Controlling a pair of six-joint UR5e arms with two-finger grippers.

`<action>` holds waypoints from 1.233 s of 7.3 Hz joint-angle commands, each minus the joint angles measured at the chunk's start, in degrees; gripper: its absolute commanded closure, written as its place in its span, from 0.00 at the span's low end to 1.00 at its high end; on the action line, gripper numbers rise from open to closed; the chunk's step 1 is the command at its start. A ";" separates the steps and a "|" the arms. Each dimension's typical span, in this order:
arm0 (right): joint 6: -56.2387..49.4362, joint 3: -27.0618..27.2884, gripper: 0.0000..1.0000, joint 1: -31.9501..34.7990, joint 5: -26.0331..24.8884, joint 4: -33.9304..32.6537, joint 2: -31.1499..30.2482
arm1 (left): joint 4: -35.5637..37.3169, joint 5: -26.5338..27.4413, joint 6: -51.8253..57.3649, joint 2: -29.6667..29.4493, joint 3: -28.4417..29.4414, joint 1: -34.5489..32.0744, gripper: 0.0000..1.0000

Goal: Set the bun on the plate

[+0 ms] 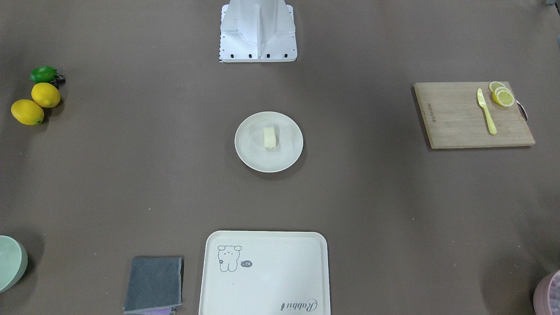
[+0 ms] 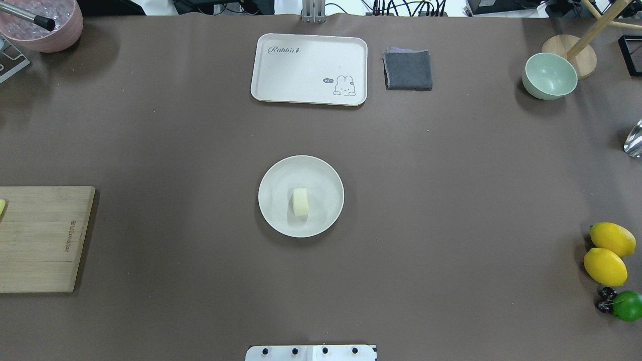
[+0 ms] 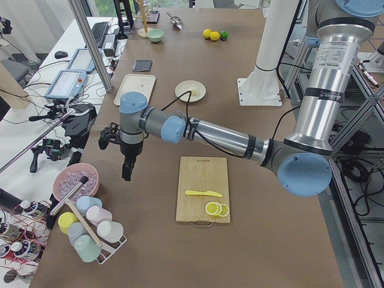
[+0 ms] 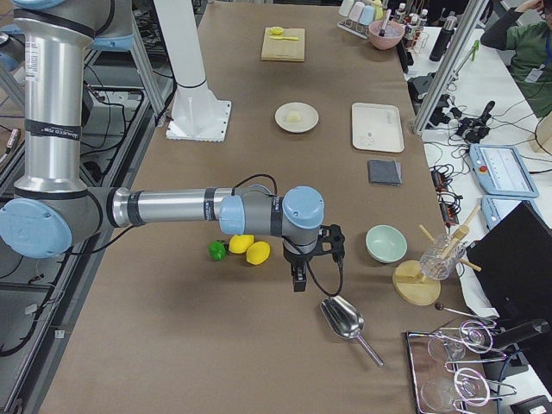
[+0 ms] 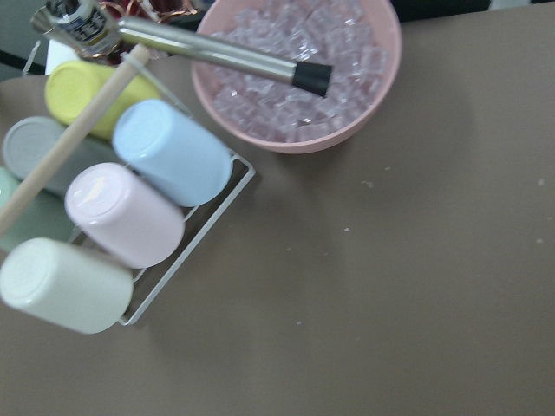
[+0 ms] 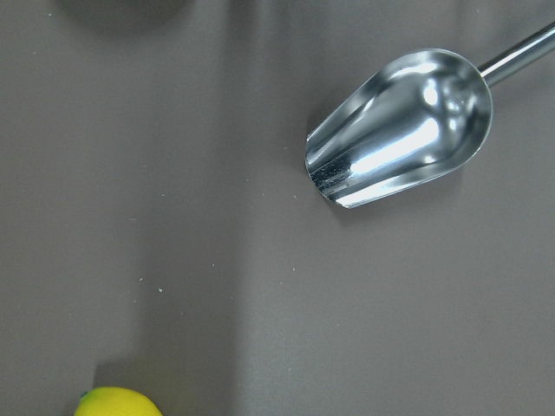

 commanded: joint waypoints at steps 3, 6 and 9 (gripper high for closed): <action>0.03 -0.30 0.00 0.00 1.38 -0.35 1.01 | -0.66 -12.46 9.01 8.05 1.58 -4.54 0.02; 0.03 -0.12 0.00 0.00 1.73 -0.35 1.01 | -0.66 -12.29 8.74 8.23 1.76 -4.72 0.02; -0.06 -0.30 0.00 0.00 1.56 -0.27 0.83 | -0.66 -12.20 8.48 8.06 1.76 -4.72 0.02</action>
